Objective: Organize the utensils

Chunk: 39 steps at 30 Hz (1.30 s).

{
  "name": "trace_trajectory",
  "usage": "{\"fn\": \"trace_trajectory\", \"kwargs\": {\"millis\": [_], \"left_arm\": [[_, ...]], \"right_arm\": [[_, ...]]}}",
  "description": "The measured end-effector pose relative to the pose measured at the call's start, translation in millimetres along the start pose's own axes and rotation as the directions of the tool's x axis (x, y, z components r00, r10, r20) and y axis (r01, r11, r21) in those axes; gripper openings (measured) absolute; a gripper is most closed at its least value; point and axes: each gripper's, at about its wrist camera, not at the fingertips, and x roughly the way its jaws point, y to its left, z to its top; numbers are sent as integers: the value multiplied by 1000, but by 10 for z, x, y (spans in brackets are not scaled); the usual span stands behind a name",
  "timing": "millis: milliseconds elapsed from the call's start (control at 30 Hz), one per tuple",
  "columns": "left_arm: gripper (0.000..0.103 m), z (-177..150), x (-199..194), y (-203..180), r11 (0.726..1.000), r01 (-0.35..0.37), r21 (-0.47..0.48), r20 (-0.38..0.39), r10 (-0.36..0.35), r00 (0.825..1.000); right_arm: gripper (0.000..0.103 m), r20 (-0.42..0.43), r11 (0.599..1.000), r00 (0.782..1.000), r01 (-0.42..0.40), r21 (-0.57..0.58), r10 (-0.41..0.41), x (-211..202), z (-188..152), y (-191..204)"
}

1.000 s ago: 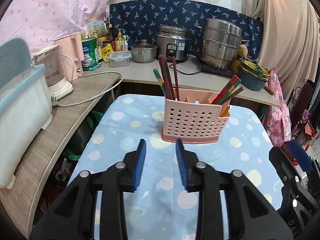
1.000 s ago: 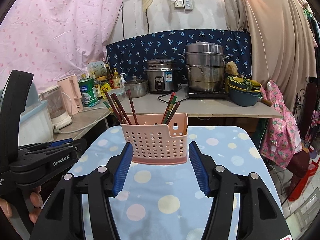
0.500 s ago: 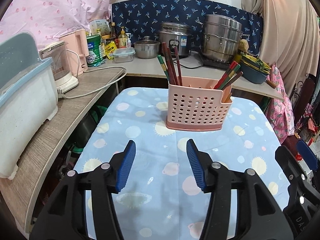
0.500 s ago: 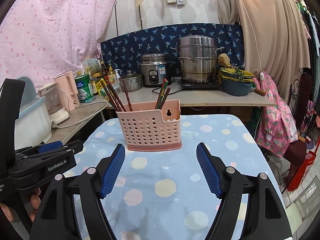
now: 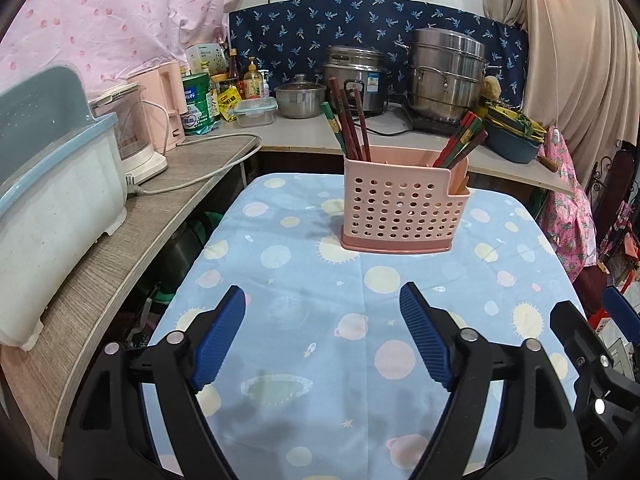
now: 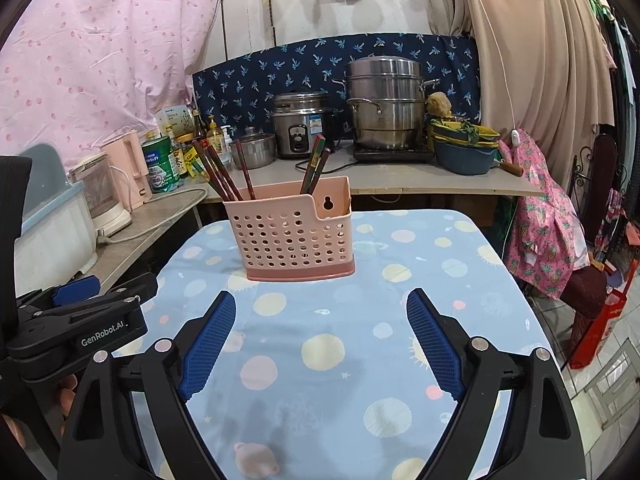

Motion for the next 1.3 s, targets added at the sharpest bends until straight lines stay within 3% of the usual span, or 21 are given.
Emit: {"fn": "trace_trajectory", "kwargs": {"millis": [400, 467, 1300], "left_arm": [[92, -65, 20, -32, 1000, -5, 13, -19, 5, 1000], [92, -71, 21, -36, 1000, -6, 13, -22, 6, 1000], [96, -116, 111, -23, 1000, -18, 22, -58, 19, 998]], "right_arm": [[92, -37, 999, 999, 33, -14, -33, 27, -34, -1], [96, -41, 999, 998, 37, -14, -38, 35, -36, -11], [96, -63, 999, 997, 54, -3, -54, 138, -69, -86]]}}
